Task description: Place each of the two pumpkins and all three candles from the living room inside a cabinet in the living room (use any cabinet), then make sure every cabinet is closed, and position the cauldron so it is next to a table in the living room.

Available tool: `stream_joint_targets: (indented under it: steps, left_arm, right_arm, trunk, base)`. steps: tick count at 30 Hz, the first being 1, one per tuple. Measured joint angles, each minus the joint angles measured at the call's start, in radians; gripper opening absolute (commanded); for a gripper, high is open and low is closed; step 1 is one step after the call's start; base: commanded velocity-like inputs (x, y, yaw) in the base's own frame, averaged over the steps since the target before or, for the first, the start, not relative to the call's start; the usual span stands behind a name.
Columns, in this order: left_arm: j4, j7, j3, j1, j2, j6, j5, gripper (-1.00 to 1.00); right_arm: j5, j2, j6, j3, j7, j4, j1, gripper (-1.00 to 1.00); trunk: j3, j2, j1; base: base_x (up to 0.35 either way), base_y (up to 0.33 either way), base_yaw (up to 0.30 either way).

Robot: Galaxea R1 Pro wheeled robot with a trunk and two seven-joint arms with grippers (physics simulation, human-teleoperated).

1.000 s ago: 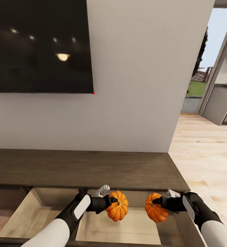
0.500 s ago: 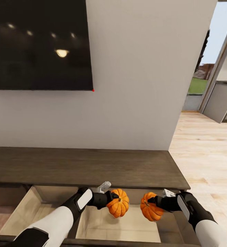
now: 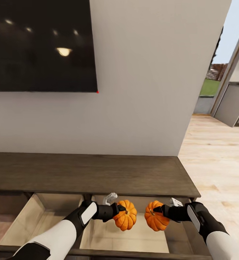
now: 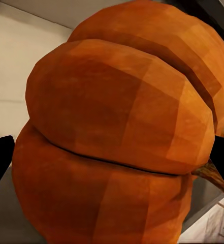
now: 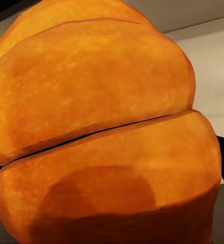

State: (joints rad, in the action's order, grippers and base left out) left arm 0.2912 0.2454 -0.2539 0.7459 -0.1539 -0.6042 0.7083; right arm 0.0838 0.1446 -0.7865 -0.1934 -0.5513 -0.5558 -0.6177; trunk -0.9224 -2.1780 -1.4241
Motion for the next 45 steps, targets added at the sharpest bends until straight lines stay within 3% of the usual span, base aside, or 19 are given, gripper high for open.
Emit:
stream_joint_targets:
  steps: [18,21,25,45]
  left_arm:
    - [0.0,-0.013,-0.005,-0.004,0.002,-0.001,-0.002,-1.0]
    - [-0.002,-0.056,-0.005,-0.004,-0.002,-0.002,-0.001,-1.0]
    - [-0.001,-0.069,-0.004,-0.004,-0.001,-0.003,0.006,-1.0]
    - [-0.001,-0.07,-0.003,-0.004,-0.001,-0.001,0.009,-1.0]
  right_arm:
    - [-0.002,-0.002,0.0,0.0,0.003,0.0,0.0,-1.0]
    - [-0.004,-0.007,0.003,0.0,0.007,0.0,0.0,-1.0]
    - [-0.005,-0.009,0.005,0.0,0.008,0.0,0.0,-1.0]
    - [-0.001,-0.014,0.005,0.0,0.022,-0.004,-0.009,-1.0]
  trunk:
    - [-0.029,0.0,0.0]
    - [-0.034,0.0,0.0]
    - [-0.04,0.0,0.0]
    - [-0.072,0.0,0.0]
  base:
    - [0.0,0.0,0.0]
    - [0.0,0.0,0.0]
    - [0.0,0.0,0.0]
    - [0.0,0.0,-0.047]
